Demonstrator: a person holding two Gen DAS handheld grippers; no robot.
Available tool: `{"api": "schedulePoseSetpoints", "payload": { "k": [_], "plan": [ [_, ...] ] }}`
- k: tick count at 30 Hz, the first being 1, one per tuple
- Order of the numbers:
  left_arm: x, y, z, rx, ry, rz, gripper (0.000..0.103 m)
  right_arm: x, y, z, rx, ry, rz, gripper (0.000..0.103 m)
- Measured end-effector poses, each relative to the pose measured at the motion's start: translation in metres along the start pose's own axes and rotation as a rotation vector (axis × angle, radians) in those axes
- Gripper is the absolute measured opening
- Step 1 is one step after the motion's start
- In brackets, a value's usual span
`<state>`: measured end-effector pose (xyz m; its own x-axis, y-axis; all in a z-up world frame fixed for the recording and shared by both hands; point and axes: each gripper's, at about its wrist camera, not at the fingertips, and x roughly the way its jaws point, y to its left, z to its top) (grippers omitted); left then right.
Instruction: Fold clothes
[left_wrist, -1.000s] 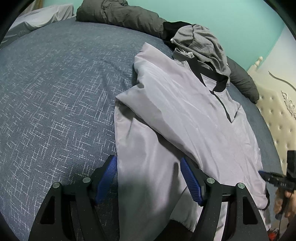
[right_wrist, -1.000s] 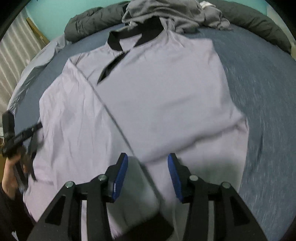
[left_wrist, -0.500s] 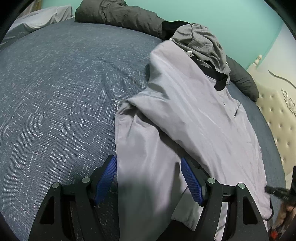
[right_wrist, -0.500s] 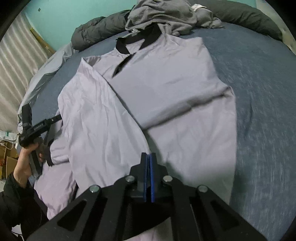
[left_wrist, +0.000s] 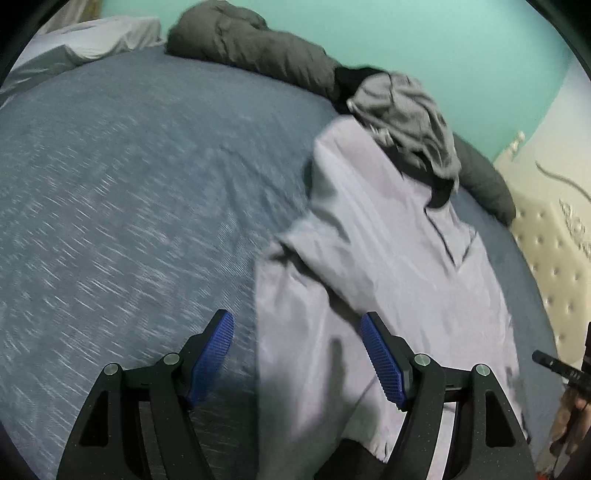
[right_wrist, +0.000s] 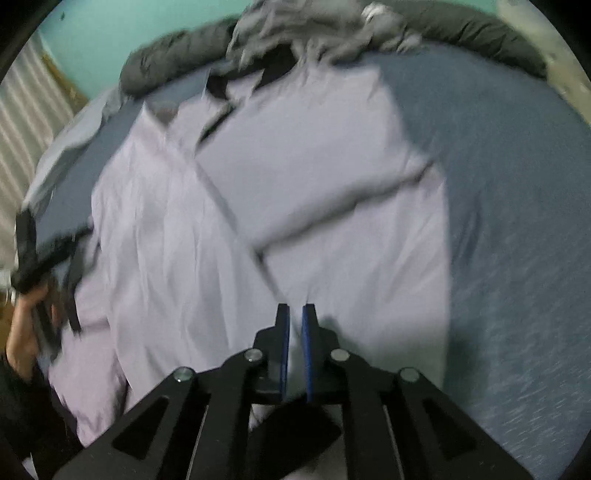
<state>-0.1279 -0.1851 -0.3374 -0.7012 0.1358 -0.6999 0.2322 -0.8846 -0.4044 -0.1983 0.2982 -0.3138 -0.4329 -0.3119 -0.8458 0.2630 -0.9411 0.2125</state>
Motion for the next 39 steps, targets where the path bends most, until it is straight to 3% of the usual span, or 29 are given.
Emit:
{"api": "schedulePoseSetpoints", "payload": {
  "k": [2, 4, 9, 14, 21, 28, 30, 39],
  "plan": [
    [-0.003, 0.008, 0.007, -0.025, -0.025, -0.001, 0.075, -0.005, 0.01, 0.022, 0.006, -0.043, 0.042, 0.023],
    [0.0, 0.014, 0.015, -0.043, -0.036, -0.001, 0.075, 0.002, 0.028, 0.044, -0.009, -0.052, 0.087, 0.03],
    [0.016, 0.022, 0.034, -0.039, -0.035, -0.008, 0.075, 0.034, 0.089, 0.108, -0.09, -0.049, 0.186, 0.03],
    [0.033, 0.028, 0.049, -0.051, -0.023, -0.023, 0.075, 0.074, 0.164, 0.173, -0.221, -0.014, 0.226, 0.03],
    [0.041, 0.029, 0.051, -0.033, 0.013, -0.047, 0.074, 0.13, 0.227, 0.241, -0.232, 0.035, 0.29, 0.032],
    [0.048, 0.023, 0.049, 0.008, 0.048, -0.072, 0.033, 0.18, 0.258, 0.279, -0.172, 0.091, 0.294, 0.033],
    [0.049, 0.022, 0.048, 0.011, 0.051, -0.08, 0.026, 0.19, 0.267, 0.286, -0.165, 0.109, 0.298, 0.033],
    [0.046, 0.026, 0.048, 0.0, 0.044, -0.095, 0.017, 0.235, 0.294, 0.299, -0.209, 0.165, 0.195, 0.032]
  ]
}}
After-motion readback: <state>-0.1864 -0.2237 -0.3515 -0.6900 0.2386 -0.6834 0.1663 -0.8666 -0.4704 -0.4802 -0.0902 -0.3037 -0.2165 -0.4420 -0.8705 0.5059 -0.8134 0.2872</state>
